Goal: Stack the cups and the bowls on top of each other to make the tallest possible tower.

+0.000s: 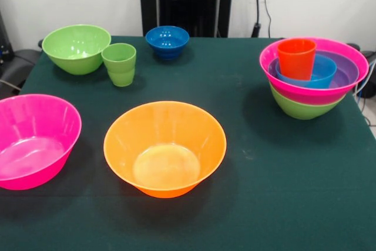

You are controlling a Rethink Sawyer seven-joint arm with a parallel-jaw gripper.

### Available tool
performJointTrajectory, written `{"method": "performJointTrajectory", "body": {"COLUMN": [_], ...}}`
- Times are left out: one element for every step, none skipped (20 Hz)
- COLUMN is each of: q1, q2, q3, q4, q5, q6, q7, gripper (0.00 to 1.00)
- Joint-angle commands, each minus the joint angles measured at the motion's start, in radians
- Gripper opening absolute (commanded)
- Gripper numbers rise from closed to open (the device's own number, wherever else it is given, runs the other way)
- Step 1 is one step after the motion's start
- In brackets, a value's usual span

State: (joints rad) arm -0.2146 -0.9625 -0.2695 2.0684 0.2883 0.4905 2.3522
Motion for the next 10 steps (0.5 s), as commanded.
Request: {"method": "performJointTrajectory", "body": {"q1": [-0.042,-0.052,-0.057,-0.059,-0.059,-0.057,-0.055,-0.054,-0.052,-0.048], "q2": [0.009,0.008,0.008,0.007,0.007,0.008,0.008,0.009,0.009,0.008], "q3": [0.077,0.085,0.089,0.092,0.091,0.09,0.089,0.087,0.085,0.084], "q4": [0.092,0.099,0.1,0.102,0.1,0.096,0.092,0.089,0.086,0.084], "q5": [0.001,0.004,0.003,0.002,-0.001,-0.005,-0.009,-0.012,-0.015,-0.017], "q6": [0.004,-0.003,-0.003,0.0,0.003,0.008,0.013,0.018,0.023,0.028], "q7": [0.034,0.03,0.029,0.029,0.032,0.037,0.042,0.045,0.047,0.051], "gripper": [1.0,1.0,1.0,1.0,1.0,1.0,1.0,1.0,1.0,1.0]}}
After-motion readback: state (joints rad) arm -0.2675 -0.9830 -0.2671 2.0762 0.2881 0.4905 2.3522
